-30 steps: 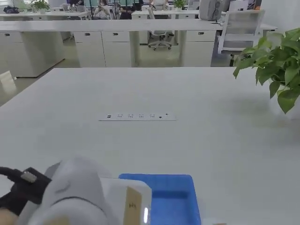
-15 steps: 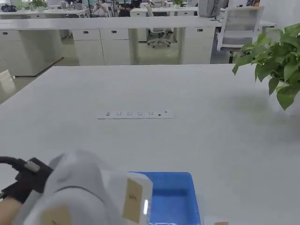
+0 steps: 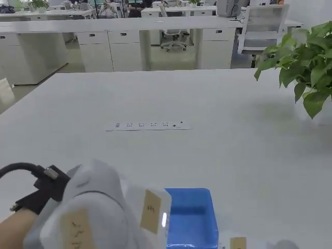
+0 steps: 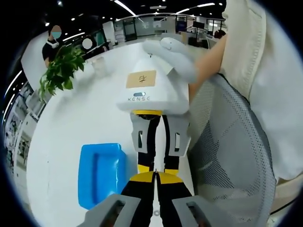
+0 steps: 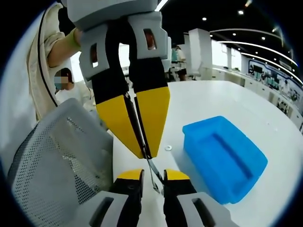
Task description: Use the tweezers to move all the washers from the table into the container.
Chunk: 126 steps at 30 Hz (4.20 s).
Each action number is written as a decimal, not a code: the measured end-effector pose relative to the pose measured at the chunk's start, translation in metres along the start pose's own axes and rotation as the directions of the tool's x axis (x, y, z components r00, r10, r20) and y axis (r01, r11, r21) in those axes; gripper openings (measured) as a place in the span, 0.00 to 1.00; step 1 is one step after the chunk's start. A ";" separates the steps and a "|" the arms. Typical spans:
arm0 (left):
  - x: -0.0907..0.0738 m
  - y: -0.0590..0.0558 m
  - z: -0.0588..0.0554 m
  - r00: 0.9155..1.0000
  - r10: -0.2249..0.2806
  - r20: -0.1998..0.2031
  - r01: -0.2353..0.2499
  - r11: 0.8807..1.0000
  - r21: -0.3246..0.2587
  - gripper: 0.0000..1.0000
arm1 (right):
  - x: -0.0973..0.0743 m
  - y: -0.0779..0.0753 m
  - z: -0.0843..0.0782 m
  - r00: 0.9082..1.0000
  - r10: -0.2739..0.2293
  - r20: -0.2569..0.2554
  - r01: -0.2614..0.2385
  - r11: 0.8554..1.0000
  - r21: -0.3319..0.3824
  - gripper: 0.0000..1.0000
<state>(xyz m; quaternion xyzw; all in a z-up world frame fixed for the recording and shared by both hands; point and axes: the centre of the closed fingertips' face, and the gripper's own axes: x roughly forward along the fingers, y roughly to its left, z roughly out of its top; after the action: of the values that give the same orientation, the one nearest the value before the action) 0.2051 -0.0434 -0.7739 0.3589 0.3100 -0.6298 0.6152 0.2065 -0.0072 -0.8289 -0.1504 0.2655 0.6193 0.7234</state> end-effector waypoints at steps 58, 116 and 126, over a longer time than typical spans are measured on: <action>-0.101 0.023 -0.070 0.406 0.895 0.182 -0.418 0.360 -0.834 0.99 | -0.042 -0.041 0.025 0.978 -0.049 0.202 -0.058 0.868 0.494 0.03; -0.094 0.020 -0.079 0.445 0.877 0.182 -0.392 0.373 -0.841 0.94 | -0.028 -0.154 0.010 0.963 -0.268 0.024 0.249 0.922 0.297 0.03; -0.095 0.020 -0.079 0.446 0.877 0.178 -0.396 0.372 -0.840 0.94 | -0.024 -0.151 0.007 0.965 -0.260 0.014 0.250 0.940 0.232 0.03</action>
<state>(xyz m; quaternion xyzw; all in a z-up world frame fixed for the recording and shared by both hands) 0.2292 0.0740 -0.7377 -0.0296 0.1252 -0.2235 0.9662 0.3529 -0.0514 -0.8262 -0.0858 0.2969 0.4888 0.8158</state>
